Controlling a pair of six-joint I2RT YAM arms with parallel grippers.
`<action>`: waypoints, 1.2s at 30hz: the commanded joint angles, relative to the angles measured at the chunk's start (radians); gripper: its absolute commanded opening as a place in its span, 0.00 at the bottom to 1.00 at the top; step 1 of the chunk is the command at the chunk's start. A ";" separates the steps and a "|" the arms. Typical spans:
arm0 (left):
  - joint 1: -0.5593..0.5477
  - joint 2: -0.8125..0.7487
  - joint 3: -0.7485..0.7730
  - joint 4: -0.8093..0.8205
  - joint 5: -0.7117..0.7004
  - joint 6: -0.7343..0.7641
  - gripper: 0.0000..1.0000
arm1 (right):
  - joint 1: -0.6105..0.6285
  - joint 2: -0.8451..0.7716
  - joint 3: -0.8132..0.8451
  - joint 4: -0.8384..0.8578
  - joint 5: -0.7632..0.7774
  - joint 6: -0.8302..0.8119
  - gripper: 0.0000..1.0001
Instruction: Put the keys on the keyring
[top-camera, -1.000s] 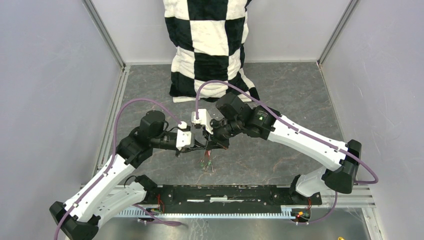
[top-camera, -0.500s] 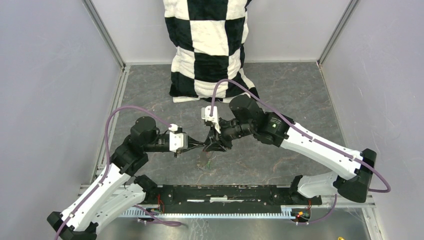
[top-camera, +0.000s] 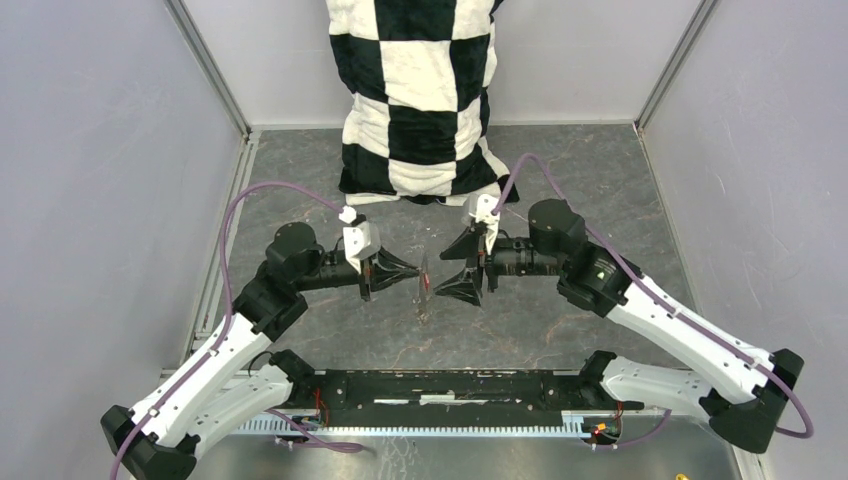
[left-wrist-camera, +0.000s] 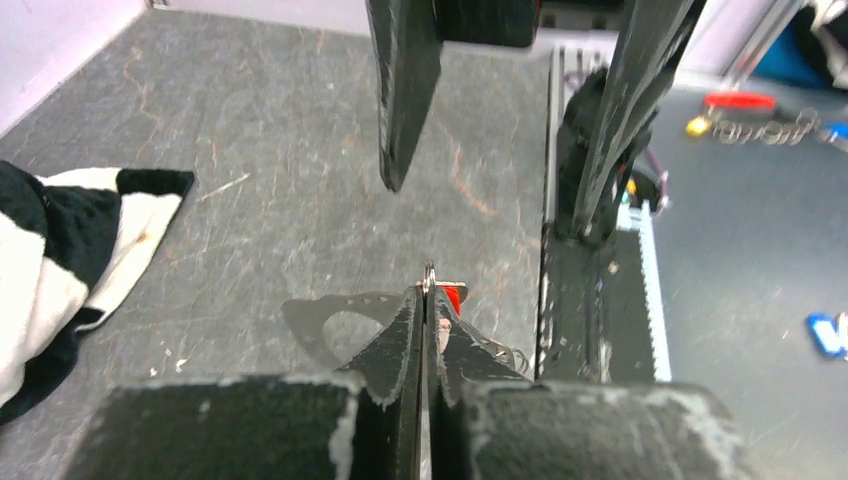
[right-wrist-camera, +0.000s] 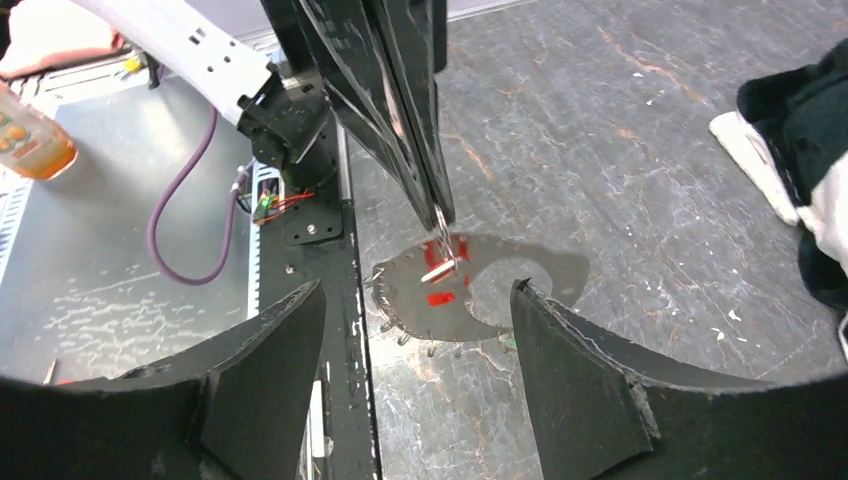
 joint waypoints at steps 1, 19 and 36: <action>0.006 -0.010 0.019 0.263 -0.029 -0.266 0.02 | -0.015 -0.072 -0.108 0.187 0.076 0.101 0.75; 0.006 -0.018 0.001 0.379 -0.044 -0.356 0.02 | -0.015 -0.080 -0.252 0.538 0.125 0.224 0.76; 0.006 -0.056 -0.012 0.346 0.073 -0.272 0.02 | -0.081 -0.129 -0.260 0.549 0.015 0.304 0.77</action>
